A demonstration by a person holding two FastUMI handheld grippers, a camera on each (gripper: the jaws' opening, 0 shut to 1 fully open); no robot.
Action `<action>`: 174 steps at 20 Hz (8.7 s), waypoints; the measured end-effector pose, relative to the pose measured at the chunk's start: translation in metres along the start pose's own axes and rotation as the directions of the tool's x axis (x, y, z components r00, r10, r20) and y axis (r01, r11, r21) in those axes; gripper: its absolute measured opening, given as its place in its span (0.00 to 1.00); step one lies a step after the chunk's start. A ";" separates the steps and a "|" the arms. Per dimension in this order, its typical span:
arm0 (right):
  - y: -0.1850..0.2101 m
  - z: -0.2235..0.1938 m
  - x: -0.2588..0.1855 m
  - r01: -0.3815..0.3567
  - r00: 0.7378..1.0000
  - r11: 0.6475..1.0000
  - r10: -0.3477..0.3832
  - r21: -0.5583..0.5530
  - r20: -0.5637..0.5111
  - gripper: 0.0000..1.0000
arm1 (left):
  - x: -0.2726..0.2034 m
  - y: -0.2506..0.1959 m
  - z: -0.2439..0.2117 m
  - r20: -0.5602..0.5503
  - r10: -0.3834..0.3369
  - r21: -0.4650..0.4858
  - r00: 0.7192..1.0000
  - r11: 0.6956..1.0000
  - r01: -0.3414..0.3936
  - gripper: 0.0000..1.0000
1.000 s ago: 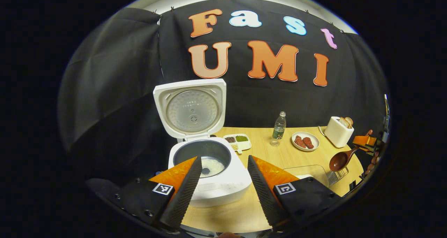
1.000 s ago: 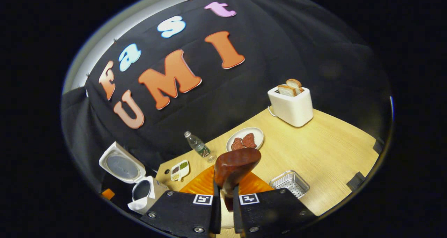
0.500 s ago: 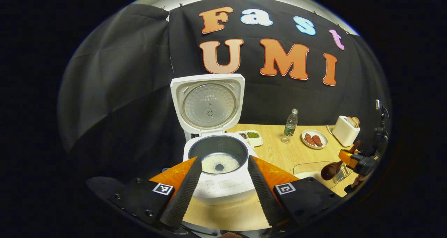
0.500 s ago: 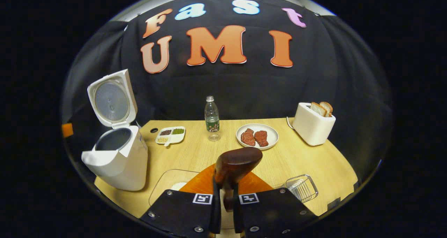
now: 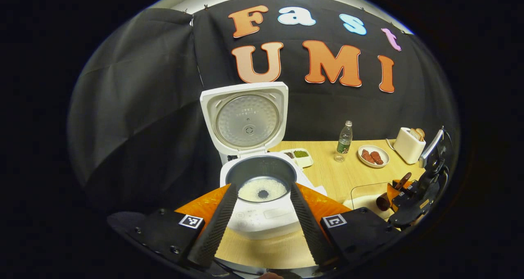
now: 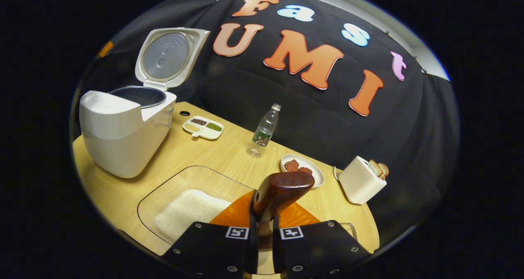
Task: Close the left gripper, press the button to open the rice cooker; take a wooden spoon from the chopstick holder with the right hand, scoop a spoonful of rice and pour it into the rice cooker, then put the wooden spoon back into the chopstick holder.
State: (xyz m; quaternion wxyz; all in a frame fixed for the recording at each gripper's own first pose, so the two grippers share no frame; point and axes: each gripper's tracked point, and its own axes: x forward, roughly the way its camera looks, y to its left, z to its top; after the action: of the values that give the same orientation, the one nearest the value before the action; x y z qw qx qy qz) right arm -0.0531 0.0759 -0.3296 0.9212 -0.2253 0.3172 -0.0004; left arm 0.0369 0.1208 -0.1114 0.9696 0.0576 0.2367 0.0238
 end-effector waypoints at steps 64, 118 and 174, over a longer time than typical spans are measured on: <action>0.015 -0.007 0.027 -0.124 0.897 -0.174 0.402 0.977 0.185 0.13 | 0.002 0.026 -0.011 -0.047 0.032 0.048 0.998 0.998 -0.030 0.89; 0.172 0.341 0.065 -0.496 0.850 0.431 0.415 0.753 0.323 0.13 | 0.003 0.234 -0.073 -0.068 0.234 -0.209 0.970 0.947 -0.243 0.93; 0.131 0.417 -0.035 -0.652 0.700 0.729 0.472 0.210 0.535 0.13 | -0.003 0.216 -0.070 -0.065 0.253 -0.191 0.965 0.946 -0.261 0.89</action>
State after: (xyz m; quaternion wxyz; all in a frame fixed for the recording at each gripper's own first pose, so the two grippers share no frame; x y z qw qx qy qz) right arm 0.1445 0.3719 -0.0728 0.9469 0.0763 0.1450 0.2765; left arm -0.0021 0.3416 -0.1453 0.9542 -0.0095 0.2427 0.1746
